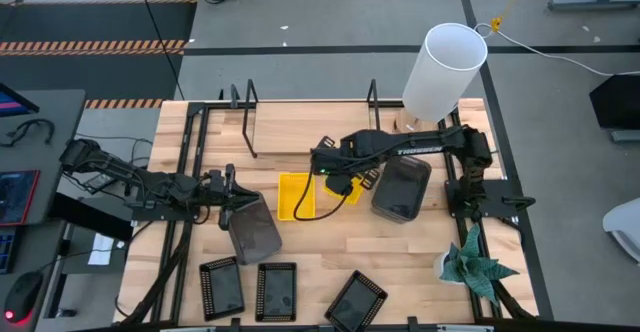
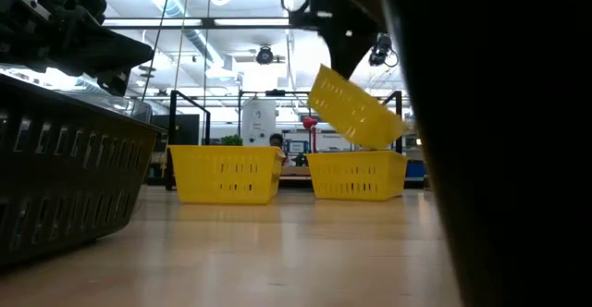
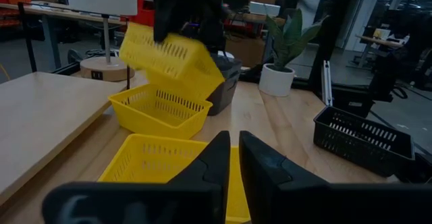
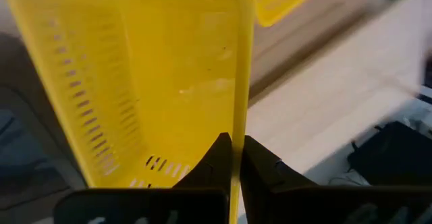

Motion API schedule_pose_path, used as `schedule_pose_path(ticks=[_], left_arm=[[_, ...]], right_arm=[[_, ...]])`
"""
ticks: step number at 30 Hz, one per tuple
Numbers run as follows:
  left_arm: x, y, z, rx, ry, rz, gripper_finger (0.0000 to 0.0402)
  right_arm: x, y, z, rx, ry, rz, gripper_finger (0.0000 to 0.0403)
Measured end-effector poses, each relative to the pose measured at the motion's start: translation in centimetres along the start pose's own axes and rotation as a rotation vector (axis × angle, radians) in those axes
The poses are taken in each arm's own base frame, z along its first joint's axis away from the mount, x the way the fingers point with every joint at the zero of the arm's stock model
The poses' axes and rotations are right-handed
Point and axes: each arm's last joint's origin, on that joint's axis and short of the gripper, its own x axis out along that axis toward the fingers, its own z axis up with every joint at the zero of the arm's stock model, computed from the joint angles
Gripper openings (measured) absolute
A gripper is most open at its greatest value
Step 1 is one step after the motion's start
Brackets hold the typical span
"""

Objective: Stack baskets on shelf by color
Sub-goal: Stack the bottom right yellow bin on the top right yellow bin

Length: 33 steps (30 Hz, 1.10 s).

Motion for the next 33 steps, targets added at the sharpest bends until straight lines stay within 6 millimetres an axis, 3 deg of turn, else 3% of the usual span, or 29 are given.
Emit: schedule_pose_path(ticks=[18,26,33], left_arm=[[0.0,0.0,0.0,0.001,0.002,0.000,0.0039],[0.0,0.0,0.0,0.000,0.001,0.000,0.0030],[0.0,0.0,0.0,0.000,0.001,0.000,0.0034]], right_arm=[[3.6,2.3,0.5,-0.060,0.056,0.129,0.0033],[4.4,3.3,2.2,-0.022,0.015,0.102,0.0080],[3.2,3.0,3.2,-0.032,0.042,-0.013,0.0126]])
